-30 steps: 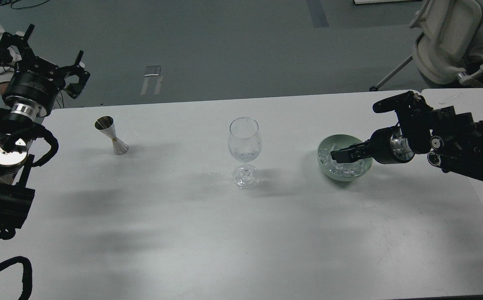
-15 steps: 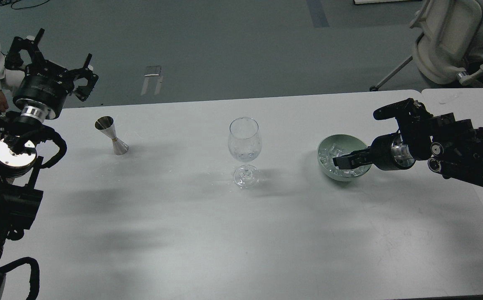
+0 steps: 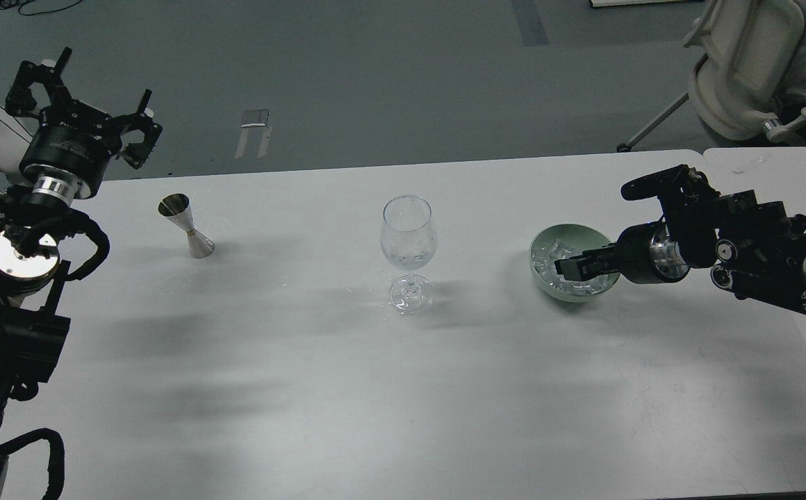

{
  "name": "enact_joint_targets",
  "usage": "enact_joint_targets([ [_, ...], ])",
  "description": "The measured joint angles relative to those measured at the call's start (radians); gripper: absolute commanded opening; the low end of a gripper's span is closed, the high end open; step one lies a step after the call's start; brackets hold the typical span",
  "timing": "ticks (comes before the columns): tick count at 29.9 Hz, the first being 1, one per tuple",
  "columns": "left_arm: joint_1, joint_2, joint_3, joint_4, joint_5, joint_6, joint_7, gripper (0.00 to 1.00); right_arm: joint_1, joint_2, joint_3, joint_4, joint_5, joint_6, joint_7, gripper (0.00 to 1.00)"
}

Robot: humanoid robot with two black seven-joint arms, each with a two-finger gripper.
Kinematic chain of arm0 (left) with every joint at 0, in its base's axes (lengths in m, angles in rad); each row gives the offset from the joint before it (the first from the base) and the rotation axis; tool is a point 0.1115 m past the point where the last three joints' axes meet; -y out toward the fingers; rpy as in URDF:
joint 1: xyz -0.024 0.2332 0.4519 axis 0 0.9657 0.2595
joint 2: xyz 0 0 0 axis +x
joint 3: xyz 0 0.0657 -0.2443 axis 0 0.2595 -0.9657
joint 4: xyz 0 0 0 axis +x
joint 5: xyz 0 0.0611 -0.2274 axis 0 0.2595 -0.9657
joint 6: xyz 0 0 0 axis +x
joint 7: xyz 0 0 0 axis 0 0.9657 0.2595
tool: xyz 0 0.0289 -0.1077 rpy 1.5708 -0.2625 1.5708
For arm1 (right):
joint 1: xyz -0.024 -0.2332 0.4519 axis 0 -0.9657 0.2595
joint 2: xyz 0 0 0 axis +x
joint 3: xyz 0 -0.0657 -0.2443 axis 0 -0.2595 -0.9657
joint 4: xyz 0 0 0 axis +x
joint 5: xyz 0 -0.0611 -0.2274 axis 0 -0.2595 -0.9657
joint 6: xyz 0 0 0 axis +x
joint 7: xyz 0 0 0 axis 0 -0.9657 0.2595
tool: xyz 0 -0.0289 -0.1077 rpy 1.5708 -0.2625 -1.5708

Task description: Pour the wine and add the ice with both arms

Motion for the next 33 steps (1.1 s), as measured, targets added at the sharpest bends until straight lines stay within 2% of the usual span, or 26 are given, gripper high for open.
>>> enact_joint_targets([
  [8, 0.000, 0.002, -0.001, 0.002, 0.000, -0.001, 0.000, 0.98, -0.001, 0.000, -0.003, 0.000, 0.000, 0.001, 0.000, 0.22],
  [10, 0.000, 0.002, -0.001, 0.003, 0.000, -0.001, 0.000, 0.98, -0.001, 0.000, -0.004, 0.000, 0.000, 0.001, 0.000, 0.11],
  [11, 0.001, 0.002, -0.001, 0.004, 0.000, -0.001, 0.000, 0.98, -0.002, 0.000, -0.005, 0.000, 0.000, 0.002, 0.000, 0.00],
  [25, 0.001, 0.004, -0.001, 0.008, 0.000, -0.001, 0.000, 0.98, 0.000, -0.013, 0.028, 0.011, 0.009, 0.002, 0.010, 0.00],
  [33, -0.003, 0.010, -0.001, 0.008, 0.000, -0.001, 0.000, 0.98, 0.018, -0.122, 0.138, 0.131, 0.009, 0.006, 0.011, 0.00],
])
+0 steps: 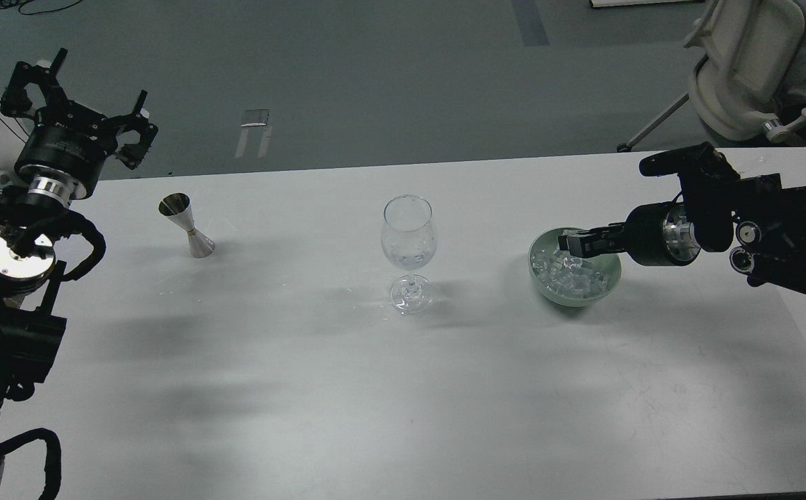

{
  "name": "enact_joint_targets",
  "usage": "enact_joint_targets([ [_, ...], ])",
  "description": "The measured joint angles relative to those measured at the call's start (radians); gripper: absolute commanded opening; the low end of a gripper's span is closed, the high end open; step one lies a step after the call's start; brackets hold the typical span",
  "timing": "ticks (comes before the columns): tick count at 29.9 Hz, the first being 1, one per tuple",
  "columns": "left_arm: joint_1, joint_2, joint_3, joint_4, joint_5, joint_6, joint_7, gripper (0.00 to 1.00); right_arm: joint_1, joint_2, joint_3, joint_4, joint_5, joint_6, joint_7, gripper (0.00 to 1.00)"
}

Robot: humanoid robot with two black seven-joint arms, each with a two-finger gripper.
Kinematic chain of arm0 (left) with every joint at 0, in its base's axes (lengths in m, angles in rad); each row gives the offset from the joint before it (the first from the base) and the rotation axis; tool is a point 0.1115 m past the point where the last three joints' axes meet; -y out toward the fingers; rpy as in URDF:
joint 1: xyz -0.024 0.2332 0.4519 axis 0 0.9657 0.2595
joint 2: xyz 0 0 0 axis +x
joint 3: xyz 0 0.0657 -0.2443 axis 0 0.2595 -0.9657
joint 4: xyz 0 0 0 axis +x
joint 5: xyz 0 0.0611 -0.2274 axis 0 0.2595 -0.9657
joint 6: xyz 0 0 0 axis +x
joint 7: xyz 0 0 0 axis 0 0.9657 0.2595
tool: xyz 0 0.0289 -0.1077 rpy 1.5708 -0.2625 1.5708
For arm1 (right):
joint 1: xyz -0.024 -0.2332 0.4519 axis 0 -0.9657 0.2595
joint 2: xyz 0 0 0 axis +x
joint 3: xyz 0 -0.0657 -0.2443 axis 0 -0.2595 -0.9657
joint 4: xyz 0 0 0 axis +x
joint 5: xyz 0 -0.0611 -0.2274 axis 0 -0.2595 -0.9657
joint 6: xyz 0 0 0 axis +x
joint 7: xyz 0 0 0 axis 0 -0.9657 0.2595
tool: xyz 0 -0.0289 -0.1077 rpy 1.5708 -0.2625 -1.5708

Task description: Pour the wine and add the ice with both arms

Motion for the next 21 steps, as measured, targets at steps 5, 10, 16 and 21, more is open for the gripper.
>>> enact_joint_targets([
  [5, -0.002, 0.002, 0.000, 0.000, -0.002, 0.000, 0.002, 0.98, 0.024, -0.061, 0.076, 0.086, 0.000, 0.002, 0.000, 0.00],
  [10, -0.002, 0.012, -0.007, 0.000, -0.006, 0.000, 0.002, 0.98, 0.070, -0.081, 0.146, 0.123, 0.001, 0.003, 0.000, 0.00],
  [16, -0.003, 0.026, -0.008, -0.002, -0.009, 0.000, 0.002, 0.98, 0.092, -0.049, 0.269, 0.134, 0.001, 0.003, -0.008, 0.00],
  [21, -0.005, 0.031, -0.008, -0.002, -0.010, 0.000, 0.002, 0.98, 0.115, 0.064, 0.302, 0.141, -0.001, 0.003, -0.013, 0.00],
])
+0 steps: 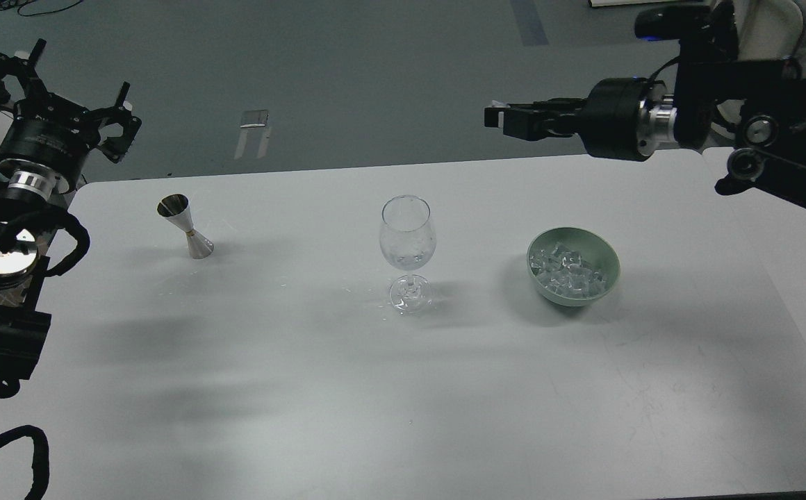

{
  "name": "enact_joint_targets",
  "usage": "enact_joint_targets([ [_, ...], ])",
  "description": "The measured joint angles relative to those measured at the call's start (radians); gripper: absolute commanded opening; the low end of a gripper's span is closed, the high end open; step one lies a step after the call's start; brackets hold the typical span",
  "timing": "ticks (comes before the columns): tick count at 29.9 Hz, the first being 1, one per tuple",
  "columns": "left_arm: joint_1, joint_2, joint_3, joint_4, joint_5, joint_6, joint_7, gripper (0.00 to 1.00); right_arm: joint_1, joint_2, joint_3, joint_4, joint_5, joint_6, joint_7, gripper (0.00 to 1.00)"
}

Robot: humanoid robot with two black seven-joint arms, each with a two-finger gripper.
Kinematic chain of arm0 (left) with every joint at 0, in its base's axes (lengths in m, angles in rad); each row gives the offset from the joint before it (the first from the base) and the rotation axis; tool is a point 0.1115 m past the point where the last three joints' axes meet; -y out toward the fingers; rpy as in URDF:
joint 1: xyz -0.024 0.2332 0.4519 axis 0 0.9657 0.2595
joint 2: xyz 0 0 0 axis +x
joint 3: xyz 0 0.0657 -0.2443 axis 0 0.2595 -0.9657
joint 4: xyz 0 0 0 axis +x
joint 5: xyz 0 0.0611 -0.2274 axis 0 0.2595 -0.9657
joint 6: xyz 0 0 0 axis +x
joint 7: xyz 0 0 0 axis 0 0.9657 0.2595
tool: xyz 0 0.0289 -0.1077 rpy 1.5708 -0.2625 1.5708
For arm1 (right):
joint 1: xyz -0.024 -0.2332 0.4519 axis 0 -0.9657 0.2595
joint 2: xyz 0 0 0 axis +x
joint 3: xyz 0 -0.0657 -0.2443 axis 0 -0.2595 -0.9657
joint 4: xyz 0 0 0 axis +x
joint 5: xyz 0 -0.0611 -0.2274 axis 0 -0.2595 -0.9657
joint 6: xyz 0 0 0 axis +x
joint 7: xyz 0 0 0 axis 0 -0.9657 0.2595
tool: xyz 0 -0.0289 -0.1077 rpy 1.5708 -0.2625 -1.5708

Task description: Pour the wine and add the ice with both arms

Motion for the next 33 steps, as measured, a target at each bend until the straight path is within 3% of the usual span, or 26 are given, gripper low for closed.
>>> enact_joint_targets([
  [10, 0.006, 0.015, -0.009, 0.000, -0.005, 0.005, -0.001, 0.98, -0.003, 0.164, -0.012, -0.033, -0.008, 0.003, 0.000, 0.00],
  [33, 0.010, 0.018, -0.009, 0.006, -0.006, 0.012, -0.002, 0.98, -0.007, 0.265, -0.063, -0.101, -0.015, 0.005, 0.001, 0.00],
])
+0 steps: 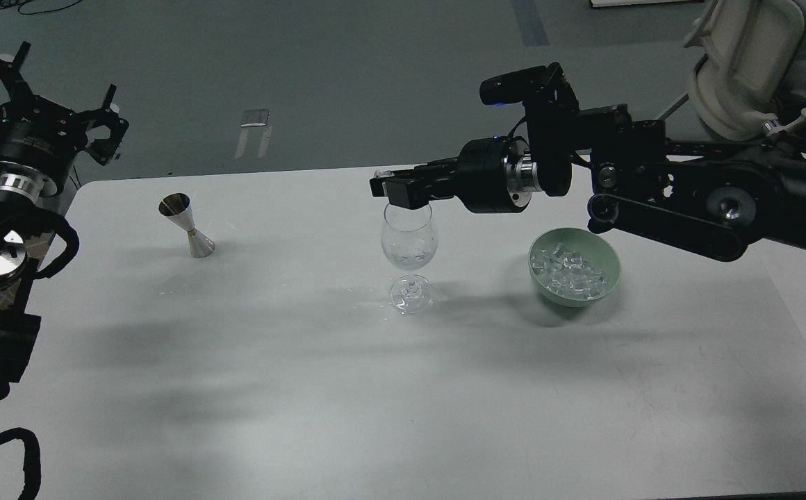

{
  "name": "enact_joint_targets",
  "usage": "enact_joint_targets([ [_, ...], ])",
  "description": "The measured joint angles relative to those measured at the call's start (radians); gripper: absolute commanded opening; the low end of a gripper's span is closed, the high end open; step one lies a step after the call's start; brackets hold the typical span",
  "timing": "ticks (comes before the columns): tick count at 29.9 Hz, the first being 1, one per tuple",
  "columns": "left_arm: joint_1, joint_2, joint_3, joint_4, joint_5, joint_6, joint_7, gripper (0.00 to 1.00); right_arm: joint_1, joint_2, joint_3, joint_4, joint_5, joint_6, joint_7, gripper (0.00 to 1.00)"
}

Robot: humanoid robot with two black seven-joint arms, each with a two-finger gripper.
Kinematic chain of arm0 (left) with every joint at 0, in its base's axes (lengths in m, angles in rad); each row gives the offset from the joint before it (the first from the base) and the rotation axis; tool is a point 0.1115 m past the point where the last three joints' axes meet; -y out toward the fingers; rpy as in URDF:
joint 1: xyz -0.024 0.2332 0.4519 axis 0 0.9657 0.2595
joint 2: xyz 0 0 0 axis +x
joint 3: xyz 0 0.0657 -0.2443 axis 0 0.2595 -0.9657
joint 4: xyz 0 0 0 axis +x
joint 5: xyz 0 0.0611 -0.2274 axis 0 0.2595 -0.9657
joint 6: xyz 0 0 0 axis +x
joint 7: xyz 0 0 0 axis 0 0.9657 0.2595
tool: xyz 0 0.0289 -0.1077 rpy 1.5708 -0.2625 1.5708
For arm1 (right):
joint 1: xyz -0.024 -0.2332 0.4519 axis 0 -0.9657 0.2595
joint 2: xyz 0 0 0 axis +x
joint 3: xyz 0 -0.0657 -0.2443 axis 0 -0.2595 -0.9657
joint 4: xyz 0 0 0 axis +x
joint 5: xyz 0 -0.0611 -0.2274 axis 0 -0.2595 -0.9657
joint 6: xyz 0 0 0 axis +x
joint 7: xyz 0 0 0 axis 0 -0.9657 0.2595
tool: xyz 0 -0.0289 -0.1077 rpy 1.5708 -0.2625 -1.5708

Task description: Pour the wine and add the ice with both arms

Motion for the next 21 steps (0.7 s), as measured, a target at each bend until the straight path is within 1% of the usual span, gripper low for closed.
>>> enact_joint_targets([
  [6, 0.000, 0.003, 0.000, 0.002, 0.000, 0.000, 0.000, 0.98, -0.003, 0.000, -0.003, 0.000, 0.001, 0.000, 0.000, 0.02],
  [8, 0.000, 0.003, 0.000, 0.002, 0.000, 0.000, 0.000, 0.98, -0.003, -0.001, -0.003, 0.002, 0.002, 0.000, 0.000, 0.06],
  [12, 0.000, 0.003, 0.000, 0.002, 0.000, -0.001, 0.000, 0.98, -0.004, -0.003, -0.003, 0.003, 0.003, 0.000, 0.000, 0.09],
  [21, -0.001, 0.003, 0.000, 0.002, 0.001, -0.003, 0.000, 0.98, 0.003, -0.008, -0.003, 0.001, 0.001, 0.000, 0.000, 0.18],
])
